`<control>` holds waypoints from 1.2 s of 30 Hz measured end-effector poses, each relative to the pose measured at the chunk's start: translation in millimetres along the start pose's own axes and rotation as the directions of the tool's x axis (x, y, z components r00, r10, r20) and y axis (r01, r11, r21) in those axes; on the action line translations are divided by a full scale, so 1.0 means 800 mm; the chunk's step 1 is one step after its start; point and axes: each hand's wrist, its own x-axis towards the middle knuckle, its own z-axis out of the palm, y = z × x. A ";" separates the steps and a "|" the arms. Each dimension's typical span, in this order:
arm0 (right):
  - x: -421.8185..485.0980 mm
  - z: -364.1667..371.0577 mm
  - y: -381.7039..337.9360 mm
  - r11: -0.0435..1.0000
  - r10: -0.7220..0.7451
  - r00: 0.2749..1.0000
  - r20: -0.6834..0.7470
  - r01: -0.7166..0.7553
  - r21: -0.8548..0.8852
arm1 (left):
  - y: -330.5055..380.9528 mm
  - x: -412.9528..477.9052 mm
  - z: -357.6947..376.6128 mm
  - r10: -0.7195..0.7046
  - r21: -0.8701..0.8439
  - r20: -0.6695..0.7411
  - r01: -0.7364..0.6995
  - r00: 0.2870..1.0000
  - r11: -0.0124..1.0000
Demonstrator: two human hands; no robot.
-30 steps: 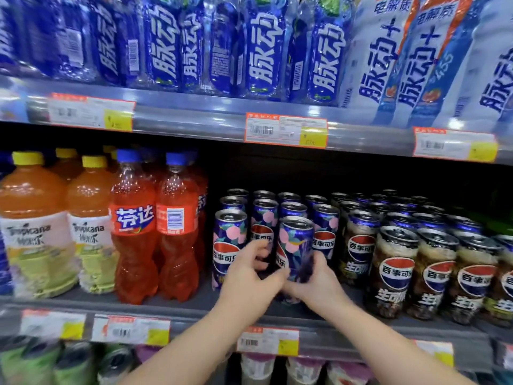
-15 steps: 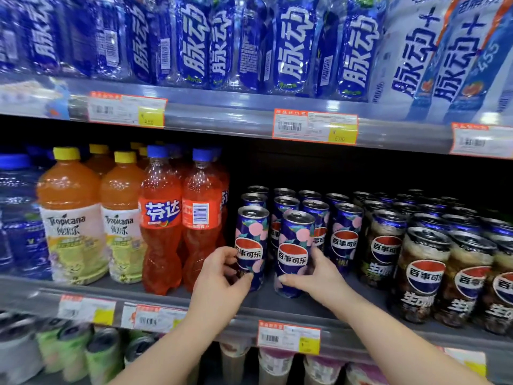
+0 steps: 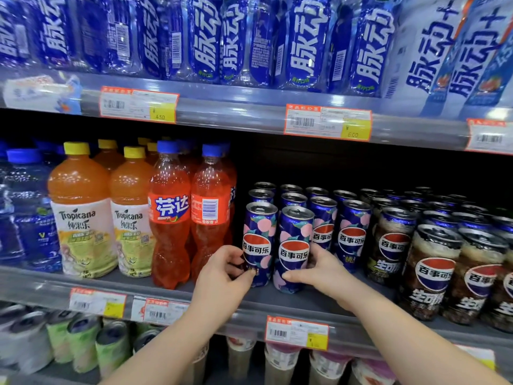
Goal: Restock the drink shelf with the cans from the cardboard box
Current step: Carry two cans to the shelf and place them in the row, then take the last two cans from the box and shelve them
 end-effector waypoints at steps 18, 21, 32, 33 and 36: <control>-0.043 -0.002 -0.010 0.967 -0.071 0.976 -0.205 0.016 -0.255 | -0.016 -0.016 0.011 0.001 0.092 0.031 -0.004 1.000 0.996; -0.068 -0.009 -0.005 0.906 -0.165 0.967 -0.196 0.070 -0.418 | -0.011 -0.034 0.011 0.049 0.144 -0.037 -0.043 0.998 0.989; -0.249 -0.109 0.037 0.790 -0.172 0.955 -0.241 -0.012 -0.613 | 0.086 -0.115 0.134 0.118 0.153 0.328 -0.176 0.937 0.973; -0.280 -0.130 0.049 0.782 -0.122 0.954 -0.275 -0.079 -0.618 | 0.099 -0.134 0.159 0.110 0.180 0.409 -0.198 0.906 0.964; -0.392 -0.195 0.086 0.733 0.004 0.917 -0.399 -0.274 -0.622 | 0.140 -0.209 0.240 0.101 0.195 0.601 -0.269 0.793 0.943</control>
